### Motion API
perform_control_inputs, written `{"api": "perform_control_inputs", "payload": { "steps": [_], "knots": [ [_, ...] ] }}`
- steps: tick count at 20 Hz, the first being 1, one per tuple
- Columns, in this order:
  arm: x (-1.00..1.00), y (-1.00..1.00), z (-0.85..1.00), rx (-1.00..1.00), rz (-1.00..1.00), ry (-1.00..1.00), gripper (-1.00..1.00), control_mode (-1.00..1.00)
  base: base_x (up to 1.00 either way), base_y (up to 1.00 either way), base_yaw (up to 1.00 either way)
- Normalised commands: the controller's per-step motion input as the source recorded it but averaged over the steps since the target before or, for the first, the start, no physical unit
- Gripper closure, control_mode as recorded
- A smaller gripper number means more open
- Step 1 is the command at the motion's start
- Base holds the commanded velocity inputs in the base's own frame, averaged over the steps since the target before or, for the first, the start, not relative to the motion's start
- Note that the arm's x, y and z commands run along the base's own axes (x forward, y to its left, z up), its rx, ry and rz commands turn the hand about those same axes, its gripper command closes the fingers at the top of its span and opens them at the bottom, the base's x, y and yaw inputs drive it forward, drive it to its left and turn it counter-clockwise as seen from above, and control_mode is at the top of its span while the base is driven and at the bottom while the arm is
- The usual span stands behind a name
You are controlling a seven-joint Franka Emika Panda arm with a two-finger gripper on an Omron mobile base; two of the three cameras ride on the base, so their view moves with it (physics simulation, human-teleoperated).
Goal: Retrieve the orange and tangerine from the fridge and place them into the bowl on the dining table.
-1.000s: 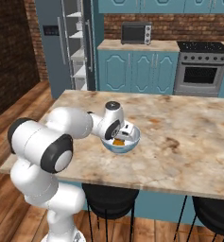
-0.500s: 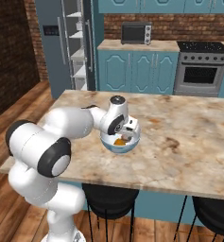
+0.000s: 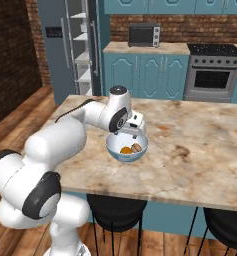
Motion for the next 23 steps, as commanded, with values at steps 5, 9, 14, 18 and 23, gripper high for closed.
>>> {"api": "perform_control_inputs", "payload": {
  "steps": [5,9,14,18,23],
  "knots": [
    [-0.81,0.16,0.47,-0.07,0.01,0.00,-1.00,-1.00,0.00,0.00,0.00],
    [-0.96,0.19,0.34,-0.09,0.05,-0.02,-1.00,-1.00,0.00,0.00,0.00],
    [-0.99,0.25,0.26,-0.11,0.09,-0.06,-1.00,-1.00,0.00,0.00,0.00],
    [-0.93,0.31,0.20,-0.08,0.12,-0.12,-1.00,-1.00,0.00,0.00,0.00],
    [-0.89,0.31,0.22,-0.04,0.14,-0.16,-1.00,-1.00,0.00,0.00,0.00]
  ]
}}
